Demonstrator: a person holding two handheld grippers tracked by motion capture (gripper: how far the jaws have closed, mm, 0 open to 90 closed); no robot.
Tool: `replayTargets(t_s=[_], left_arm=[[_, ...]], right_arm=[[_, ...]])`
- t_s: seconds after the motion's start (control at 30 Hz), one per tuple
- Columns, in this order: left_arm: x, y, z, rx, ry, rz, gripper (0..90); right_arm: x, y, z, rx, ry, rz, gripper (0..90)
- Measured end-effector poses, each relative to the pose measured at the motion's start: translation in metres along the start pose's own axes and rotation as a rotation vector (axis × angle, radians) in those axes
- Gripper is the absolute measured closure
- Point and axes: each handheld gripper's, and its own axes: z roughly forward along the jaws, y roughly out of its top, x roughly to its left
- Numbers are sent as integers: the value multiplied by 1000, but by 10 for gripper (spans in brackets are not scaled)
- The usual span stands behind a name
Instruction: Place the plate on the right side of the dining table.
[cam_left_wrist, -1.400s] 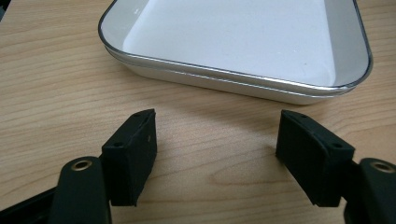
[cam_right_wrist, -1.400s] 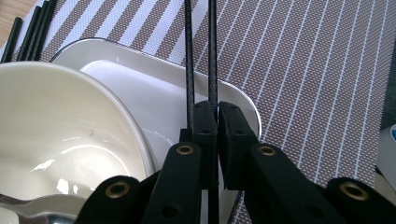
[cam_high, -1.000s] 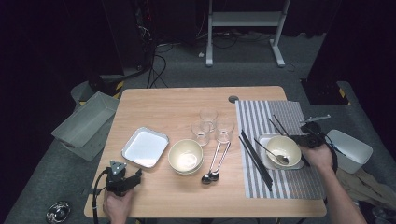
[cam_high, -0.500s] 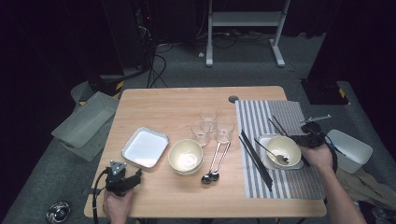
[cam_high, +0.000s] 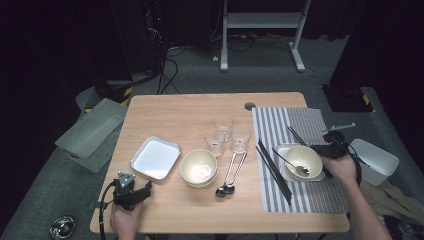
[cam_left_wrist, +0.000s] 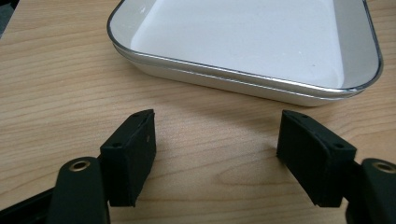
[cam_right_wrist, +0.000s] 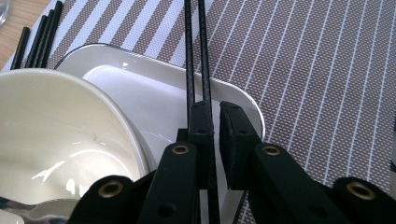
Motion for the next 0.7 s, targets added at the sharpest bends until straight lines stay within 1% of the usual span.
replayTargets(t_s=[0.2, 0.4, 0.6, 0.7], left_arm=[[0, 0, 0, 1, -1, -1, 285], [0, 0, 0, -1, -5, 0, 285], [-1, 0, 0, -3, -7, 2, 287], [-1, 0, 0, -3, -7, 2, 287]], right_arm=[[2, 0, -3, -16, -5, -1, 811], [4, 2, -12, -58, -38, -7, 798], [7, 6, -16, -78, -72, -13, 766], [9, 9, -16, -75, -86, -20, 745]])
